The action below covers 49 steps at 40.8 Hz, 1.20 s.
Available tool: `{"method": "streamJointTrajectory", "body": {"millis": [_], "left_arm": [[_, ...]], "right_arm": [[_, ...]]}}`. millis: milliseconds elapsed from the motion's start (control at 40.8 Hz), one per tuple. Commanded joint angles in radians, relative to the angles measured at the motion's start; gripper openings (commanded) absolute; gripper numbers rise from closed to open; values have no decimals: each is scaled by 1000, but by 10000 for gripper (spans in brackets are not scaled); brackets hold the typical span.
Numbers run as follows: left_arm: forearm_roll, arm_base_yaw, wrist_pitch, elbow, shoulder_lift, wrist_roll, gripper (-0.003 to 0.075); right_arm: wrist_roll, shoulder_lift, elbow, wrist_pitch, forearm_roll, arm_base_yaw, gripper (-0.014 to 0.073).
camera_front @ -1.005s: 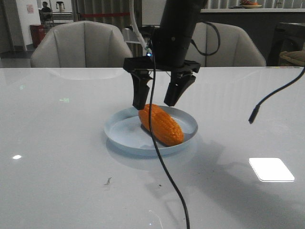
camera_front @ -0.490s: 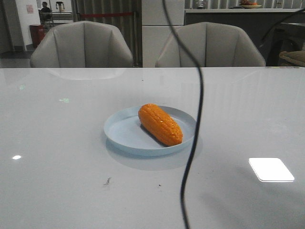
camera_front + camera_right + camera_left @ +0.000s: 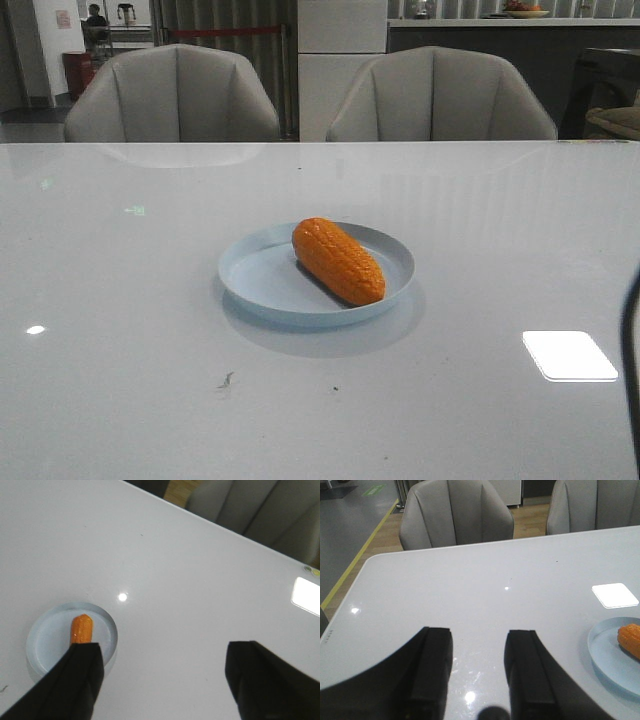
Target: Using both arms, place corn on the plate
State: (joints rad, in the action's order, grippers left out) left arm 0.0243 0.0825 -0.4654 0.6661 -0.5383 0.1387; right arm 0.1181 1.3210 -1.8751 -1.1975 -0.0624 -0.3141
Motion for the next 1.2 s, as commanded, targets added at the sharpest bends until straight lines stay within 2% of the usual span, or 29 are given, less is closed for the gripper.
{"method": "streamJointTrajectory", "body": {"millis": [0,172,294,392,588,1176], "left_arm": [[11,1,114,28,-14,-5,326],[11,1,117,28,-19,-5,326],[11,1,117,28,-21,-5,326],[11,1,117,28,-21,-5,326],[11,1,117,28,-21,-5,326],[11,1,115,28,-21,-5,326]], "right_arm": [[-89,-214,224,191,-70,48,608],[-193,-595,697,365,-110,150,608],[-214,-819,909,353,-110,169,608],[-230,-975,1004,303,-110,169,608],[-233,-1076,1031,177,-110,169,608],[-231,-1069,1031,171,-110,169,608]]}}
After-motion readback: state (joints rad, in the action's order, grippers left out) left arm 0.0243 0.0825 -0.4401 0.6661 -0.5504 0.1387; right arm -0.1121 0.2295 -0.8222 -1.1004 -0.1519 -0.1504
